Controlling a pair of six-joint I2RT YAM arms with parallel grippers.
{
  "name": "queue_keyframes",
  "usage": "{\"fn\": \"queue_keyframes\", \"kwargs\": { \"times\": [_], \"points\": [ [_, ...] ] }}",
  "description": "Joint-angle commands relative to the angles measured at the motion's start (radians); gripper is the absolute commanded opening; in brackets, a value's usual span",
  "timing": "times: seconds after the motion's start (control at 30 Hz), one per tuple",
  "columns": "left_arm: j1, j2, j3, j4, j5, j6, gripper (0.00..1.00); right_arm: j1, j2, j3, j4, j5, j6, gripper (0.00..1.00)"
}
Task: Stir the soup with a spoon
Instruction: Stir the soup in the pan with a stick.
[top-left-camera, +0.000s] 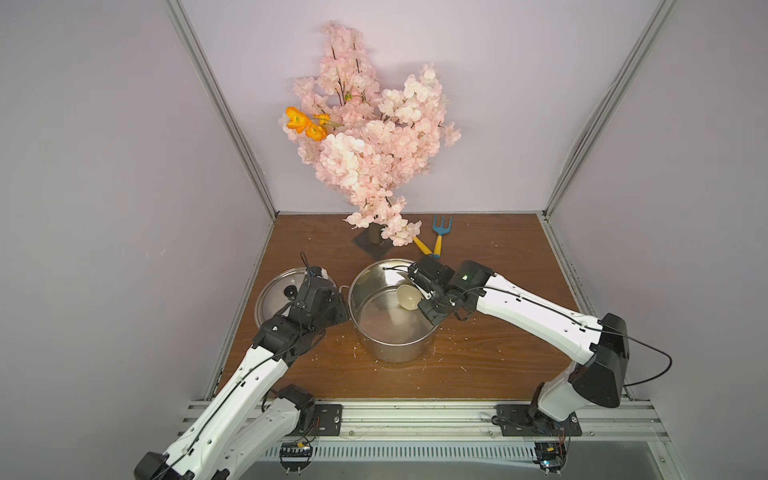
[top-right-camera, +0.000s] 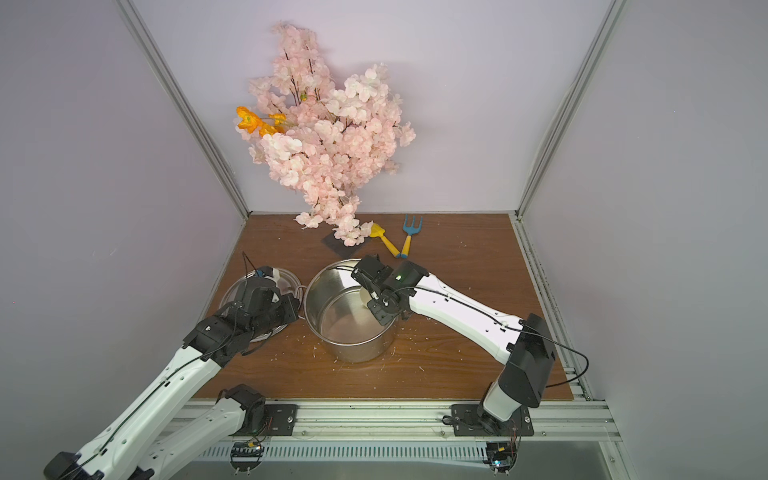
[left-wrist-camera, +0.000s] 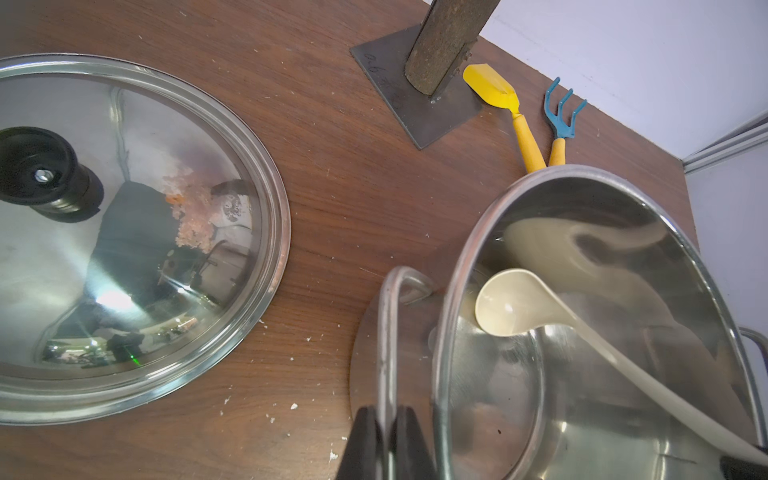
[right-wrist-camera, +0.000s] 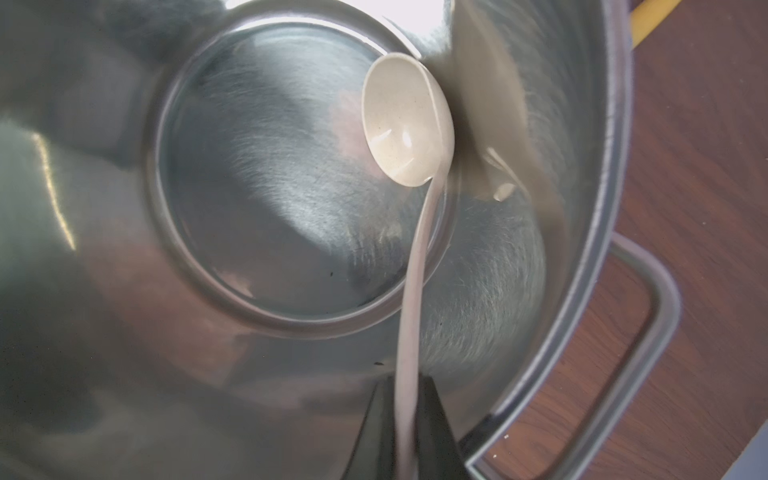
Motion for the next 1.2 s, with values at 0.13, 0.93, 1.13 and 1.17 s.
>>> {"fn": "queue_keyframes", "kwargs": {
  "times": [0.13, 0.93, 1.13, 1.17],
  "points": [
    [0.002, 0.022, -0.016, -0.008, 0.024, 0.024, 0.00, 0.026, 0.115, 0.198, 0.011, -0.012, -0.028, 0.00],
    [0.002, 0.041, -0.003, -0.009, 0.035, 0.031, 0.00, 0.032, -0.064, 0.021, 0.030, 0.092, -0.027, 0.00],
    [0.002, 0.042, -0.005, -0.009, 0.030, 0.031, 0.00, 0.034, 0.066, 0.191, 0.015, 0.035, -0.045, 0.00],
    [0.002, 0.041, -0.006, -0.009, 0.029, 0.030, 0.00, 0.041, 0.088, 0.225, 0.012, 0.021, -0.045, 0.00]
  ]
}}
